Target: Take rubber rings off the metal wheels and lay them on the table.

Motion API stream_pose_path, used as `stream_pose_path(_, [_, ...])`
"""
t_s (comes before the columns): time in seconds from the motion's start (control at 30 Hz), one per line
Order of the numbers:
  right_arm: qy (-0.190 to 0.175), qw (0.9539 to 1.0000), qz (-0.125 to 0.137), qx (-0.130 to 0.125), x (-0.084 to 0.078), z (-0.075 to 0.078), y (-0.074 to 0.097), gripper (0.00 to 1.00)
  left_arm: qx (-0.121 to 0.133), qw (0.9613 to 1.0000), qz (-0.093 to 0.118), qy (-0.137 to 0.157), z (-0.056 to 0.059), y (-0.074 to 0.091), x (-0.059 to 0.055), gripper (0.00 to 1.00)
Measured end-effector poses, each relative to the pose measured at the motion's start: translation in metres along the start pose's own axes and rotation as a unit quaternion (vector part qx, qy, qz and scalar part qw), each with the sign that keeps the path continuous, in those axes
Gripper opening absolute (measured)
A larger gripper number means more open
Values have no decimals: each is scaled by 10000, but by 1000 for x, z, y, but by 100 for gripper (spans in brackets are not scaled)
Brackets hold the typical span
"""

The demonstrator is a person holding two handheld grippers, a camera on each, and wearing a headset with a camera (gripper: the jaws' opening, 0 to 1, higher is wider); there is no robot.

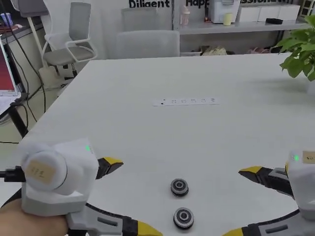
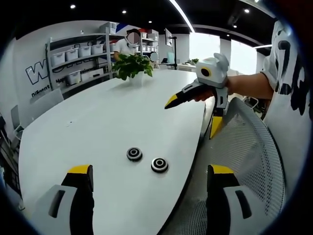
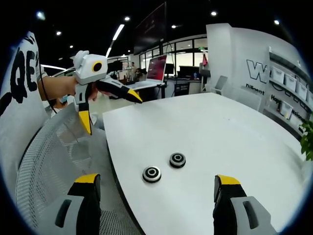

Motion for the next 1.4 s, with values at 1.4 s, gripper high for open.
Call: stream_pose_path(1.4, [226, 9988, 14, 443, -21, 16, -33, 84, -491, 9988, 21, -4, -16, -30, -25, 83])
Point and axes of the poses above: the centre of the closed fingertips' face, and the gripper's own axes: y roughly backward along the fingers, z roughly to its right, x roughly out of its top, the point moved 6 cm from there along y, roughly backward along the fingers, and after that the axes turned 7 degrees about z, right-handed, at the moved point
